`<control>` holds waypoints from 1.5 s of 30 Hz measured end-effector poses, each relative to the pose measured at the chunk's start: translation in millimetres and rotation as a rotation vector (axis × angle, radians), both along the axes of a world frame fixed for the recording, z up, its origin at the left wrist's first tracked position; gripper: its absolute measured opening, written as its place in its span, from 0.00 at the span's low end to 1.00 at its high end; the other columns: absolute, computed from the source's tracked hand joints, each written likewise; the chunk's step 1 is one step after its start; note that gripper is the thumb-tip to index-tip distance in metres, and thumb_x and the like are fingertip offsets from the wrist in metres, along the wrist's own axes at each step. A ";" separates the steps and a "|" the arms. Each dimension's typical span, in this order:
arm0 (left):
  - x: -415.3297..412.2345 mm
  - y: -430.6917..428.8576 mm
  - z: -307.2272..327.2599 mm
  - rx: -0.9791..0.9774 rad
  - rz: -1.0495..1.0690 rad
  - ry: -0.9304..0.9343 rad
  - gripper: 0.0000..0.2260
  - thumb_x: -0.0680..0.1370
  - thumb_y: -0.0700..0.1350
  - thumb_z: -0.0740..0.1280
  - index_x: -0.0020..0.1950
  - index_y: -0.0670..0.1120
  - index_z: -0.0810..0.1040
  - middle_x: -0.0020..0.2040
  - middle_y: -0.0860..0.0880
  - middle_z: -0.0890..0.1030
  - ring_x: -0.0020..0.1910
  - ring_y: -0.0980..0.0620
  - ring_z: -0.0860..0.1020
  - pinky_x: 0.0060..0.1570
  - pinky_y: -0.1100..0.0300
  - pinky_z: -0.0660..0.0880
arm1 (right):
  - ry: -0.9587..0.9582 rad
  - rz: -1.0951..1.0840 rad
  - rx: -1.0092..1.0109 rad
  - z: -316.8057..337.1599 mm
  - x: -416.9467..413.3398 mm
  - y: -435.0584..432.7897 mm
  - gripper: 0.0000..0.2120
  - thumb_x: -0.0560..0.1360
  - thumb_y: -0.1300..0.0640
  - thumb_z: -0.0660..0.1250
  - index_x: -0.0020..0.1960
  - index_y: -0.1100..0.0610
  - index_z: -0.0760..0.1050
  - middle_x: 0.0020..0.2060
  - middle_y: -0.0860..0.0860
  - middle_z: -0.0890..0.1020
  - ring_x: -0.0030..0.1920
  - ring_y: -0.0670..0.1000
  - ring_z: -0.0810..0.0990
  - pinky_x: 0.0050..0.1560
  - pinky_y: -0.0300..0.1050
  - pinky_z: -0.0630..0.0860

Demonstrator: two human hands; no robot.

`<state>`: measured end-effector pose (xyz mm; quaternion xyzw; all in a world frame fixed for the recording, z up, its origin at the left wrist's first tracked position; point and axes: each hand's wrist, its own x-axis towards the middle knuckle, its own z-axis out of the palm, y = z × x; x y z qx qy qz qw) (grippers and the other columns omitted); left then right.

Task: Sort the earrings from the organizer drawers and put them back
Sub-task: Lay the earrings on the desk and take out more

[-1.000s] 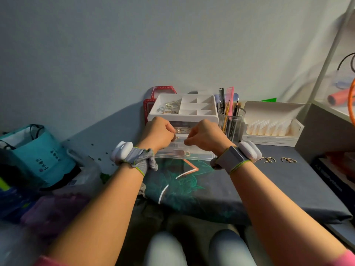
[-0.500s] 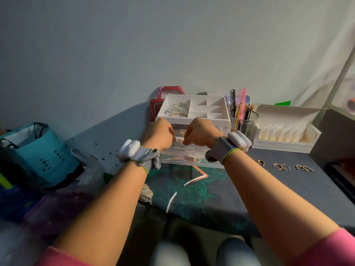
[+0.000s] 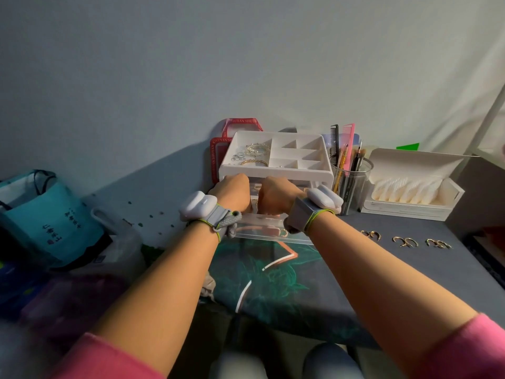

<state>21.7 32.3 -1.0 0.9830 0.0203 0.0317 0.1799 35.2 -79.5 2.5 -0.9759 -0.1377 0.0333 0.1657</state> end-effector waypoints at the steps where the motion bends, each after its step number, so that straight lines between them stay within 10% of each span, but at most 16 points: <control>1: 0.9 -0.2 -0.4 0.006 -0.009 0.002 0.07 0.74 0.36 0.69 0.51 0.41 0.82 0.51 0.42 0.82 0.48 0.40 0.80 0.51 0.47 0.79 | -0.004 -0.001 -0.007 -1.9 1.5 0.3 0.07 0.72 0.63 0.68 0.49 0.62 0.79 0.40 0.54 0.77 0.40 0.52 0.76 0.41 0.42 0.71; 15: 4.0 -4.9 0.5 0.016 -0.033 0.036 0.10 0.75 0.32 0.65 0.53 0.38 0.82 0.55 0.40 0.82 0.50 0.40 0.80 0.52 0.49 0.79 | -0.032 -0.083 0.102 -12.5 7.5 -9.5 0.09 0.70 0.63 0.71 0.50 0.62 0.81 0.46 0.57 0.84 0.46 0.56 0.83 0.50 0.51 0.81; 26: -16.1 -23.5 15.8 -0.562 0.021 -0.111 0.10 0.76 0.33 0.64 0.43 0.46 0.81 0.49 0.41 0.83 0.45 0.42 0.81 0.44 0.51 0.79 | -0.151 -0.174 0.418 10.6 -15.8 -39.4 0.11 0.72 0.65 0.67 0.35 0.53 0.75 0.44 0.59 0.84 0.47 0.59 0.83 0.51 0.54 0.81; 34: -36.6 -53.8 23.7 -0.931 -0.007 -0.181 0.09 0.78 0.36 0.66 0.39 0.46 0.77 0.36 0.47 0.80 0.29 0.53 0.76 0.23 0.63 0.69 | -0.085 -0.252 0.986 27.8 -53.9 -74.5 0.02 0.72 0.70 0.68 0.45 0.67 0.79 0.35 0.62 0.81 0.30 0.53 0.80 0.23 0.35 0.71; 45: -60.6 -108.3 28.8 -1.106 -0.076 -0.192 0.06 0.77 0.33 0.67 0.49 0.41 0.80 0.36 0.46 0.81 0.29 0.55 0.78 0.25 0.67 0.74 | 0.110 -0.266 1.406 24.1 -74.2 -125.3 0.06 0.75 0.65 0.68 0.39 0.59 0.76 0.33 0.54 0.79 0.28 0.46 0.77 0.24 0.34 0.62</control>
